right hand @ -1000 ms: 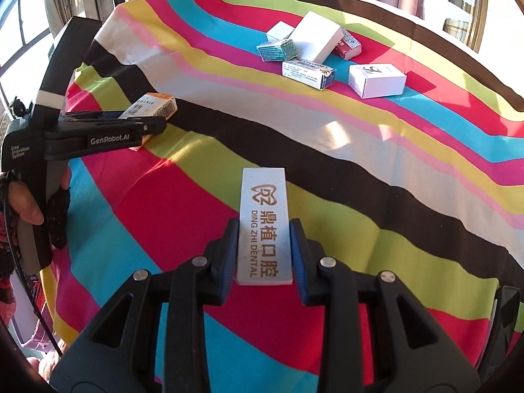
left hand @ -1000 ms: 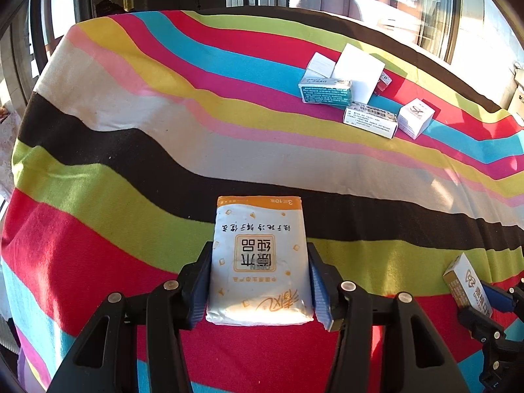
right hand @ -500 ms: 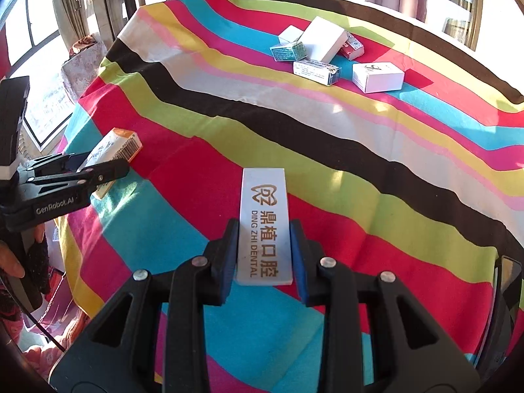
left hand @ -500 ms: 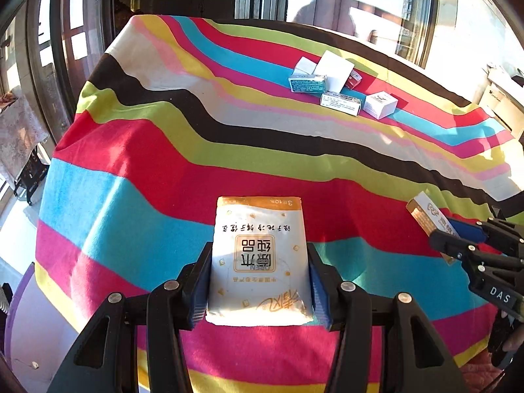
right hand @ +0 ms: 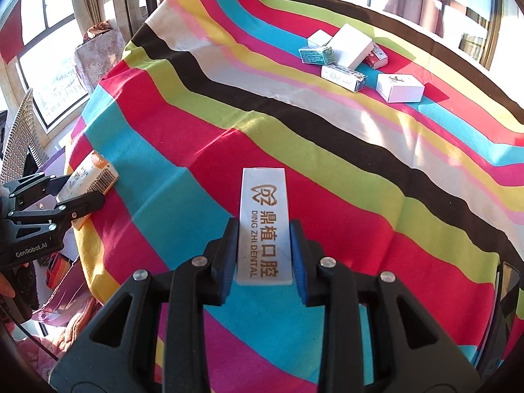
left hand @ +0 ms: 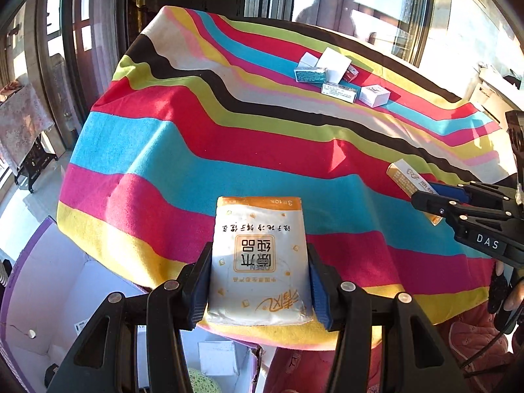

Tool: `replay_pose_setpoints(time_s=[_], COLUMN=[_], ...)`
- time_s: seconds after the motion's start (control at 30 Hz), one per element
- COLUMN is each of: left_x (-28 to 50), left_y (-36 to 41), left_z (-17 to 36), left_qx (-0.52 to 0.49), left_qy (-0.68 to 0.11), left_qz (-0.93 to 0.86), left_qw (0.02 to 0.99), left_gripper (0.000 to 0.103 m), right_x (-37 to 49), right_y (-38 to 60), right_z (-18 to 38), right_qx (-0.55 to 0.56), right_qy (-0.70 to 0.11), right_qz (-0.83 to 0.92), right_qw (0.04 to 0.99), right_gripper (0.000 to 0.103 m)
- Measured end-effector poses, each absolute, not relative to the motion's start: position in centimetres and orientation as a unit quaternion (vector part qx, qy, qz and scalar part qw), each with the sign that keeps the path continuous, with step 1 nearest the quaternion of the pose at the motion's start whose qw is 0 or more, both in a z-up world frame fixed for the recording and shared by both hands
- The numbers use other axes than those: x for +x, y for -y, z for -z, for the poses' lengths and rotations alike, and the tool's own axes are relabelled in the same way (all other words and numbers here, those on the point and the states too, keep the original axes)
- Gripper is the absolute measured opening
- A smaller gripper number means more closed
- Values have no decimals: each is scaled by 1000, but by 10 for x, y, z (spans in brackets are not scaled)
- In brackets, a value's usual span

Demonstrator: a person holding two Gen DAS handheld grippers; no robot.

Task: Organize objects
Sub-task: 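Carry the tissue pack in the left tool and dental box in the right tool to the bin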

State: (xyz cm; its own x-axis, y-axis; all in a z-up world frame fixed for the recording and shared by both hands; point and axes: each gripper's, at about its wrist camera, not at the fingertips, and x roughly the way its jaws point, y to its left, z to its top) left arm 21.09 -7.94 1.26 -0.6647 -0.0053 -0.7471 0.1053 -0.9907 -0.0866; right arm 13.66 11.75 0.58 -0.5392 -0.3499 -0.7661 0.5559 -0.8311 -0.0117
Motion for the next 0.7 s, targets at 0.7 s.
replay_pose_setpoints(time_s=[0.7], left_x=[239], left_y=[100], left_z=[-24], left_qx=[383], left_qy=[-83], left_qz=[919], left_qw=[40], left_gripper=[53], right_x=[177], right_y=[-64], right_z=[-21], right_qx=[385], right_qy=[-184], right_qz=[847], right_qw=[318], right_gripper=[35])
